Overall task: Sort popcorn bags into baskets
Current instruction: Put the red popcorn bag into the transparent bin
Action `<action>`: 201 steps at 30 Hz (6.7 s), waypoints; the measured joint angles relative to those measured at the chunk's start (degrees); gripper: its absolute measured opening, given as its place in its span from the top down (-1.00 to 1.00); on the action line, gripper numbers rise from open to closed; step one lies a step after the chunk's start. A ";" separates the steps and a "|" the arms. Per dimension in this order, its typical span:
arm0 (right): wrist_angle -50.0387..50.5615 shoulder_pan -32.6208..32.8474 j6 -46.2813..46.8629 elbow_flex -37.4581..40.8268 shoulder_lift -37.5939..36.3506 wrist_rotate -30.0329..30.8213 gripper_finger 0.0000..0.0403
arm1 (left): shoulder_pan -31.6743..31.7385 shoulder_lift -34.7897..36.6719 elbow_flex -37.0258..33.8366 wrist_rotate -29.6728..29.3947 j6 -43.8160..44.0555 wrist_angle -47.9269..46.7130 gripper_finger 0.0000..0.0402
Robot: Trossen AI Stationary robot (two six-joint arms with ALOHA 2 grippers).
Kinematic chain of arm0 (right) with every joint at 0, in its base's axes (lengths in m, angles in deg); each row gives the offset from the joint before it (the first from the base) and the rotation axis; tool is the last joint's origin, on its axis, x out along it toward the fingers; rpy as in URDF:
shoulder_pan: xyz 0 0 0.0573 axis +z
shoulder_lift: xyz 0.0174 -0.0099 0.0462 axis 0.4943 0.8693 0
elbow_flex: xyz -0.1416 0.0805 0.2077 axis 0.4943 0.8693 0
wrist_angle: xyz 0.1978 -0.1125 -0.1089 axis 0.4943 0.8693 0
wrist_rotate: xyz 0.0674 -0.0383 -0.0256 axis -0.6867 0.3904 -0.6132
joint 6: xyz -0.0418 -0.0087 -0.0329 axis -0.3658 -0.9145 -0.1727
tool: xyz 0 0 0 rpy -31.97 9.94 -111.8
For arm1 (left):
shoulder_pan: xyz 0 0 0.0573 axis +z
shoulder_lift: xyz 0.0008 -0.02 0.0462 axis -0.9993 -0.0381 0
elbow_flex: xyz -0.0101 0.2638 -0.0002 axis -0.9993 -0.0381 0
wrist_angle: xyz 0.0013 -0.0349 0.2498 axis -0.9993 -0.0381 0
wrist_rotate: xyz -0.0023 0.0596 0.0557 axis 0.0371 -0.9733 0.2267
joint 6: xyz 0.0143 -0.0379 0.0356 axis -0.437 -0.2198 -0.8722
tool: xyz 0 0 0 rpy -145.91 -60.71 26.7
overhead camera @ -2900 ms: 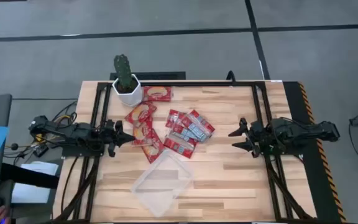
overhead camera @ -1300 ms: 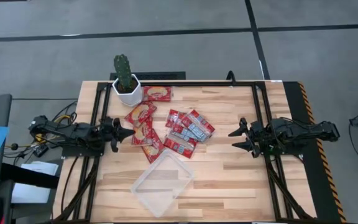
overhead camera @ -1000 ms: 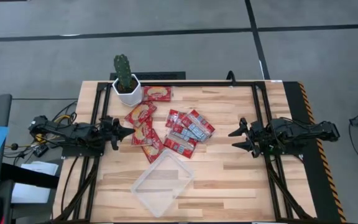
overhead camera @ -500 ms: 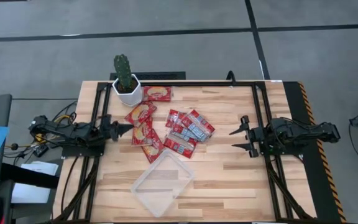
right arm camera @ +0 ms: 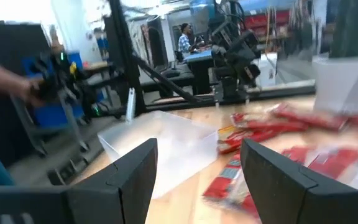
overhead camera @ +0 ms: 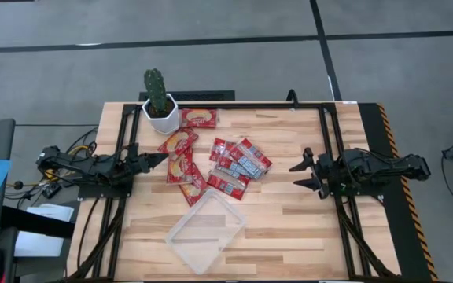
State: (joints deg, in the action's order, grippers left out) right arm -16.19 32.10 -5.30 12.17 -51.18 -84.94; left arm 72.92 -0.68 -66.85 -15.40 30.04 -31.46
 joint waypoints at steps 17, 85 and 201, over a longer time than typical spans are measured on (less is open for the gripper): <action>-7.66 0.00 29.93 -0.02 0.00 21.86 -0.27 | 0.00 -1.24 0.02 -3.76 0.37 15.06 0.91; 16.21 -16.57 24.34 -38.14 48.85 27.05 -0.27 | 31.47 -36.71 3.07 15.37 41.45 -11.33 -0.43; 16.35 -16.57 22.93 -38.05 49.24 27.18 -0.27 | -5.79 -76.44 41.64 63.00 10.44 -6.84 0.99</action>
State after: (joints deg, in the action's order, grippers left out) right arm 0.16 15.54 17.63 -25.89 -1.93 -57.76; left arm 67.13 -77.12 -25.22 47.61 40.48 -38.30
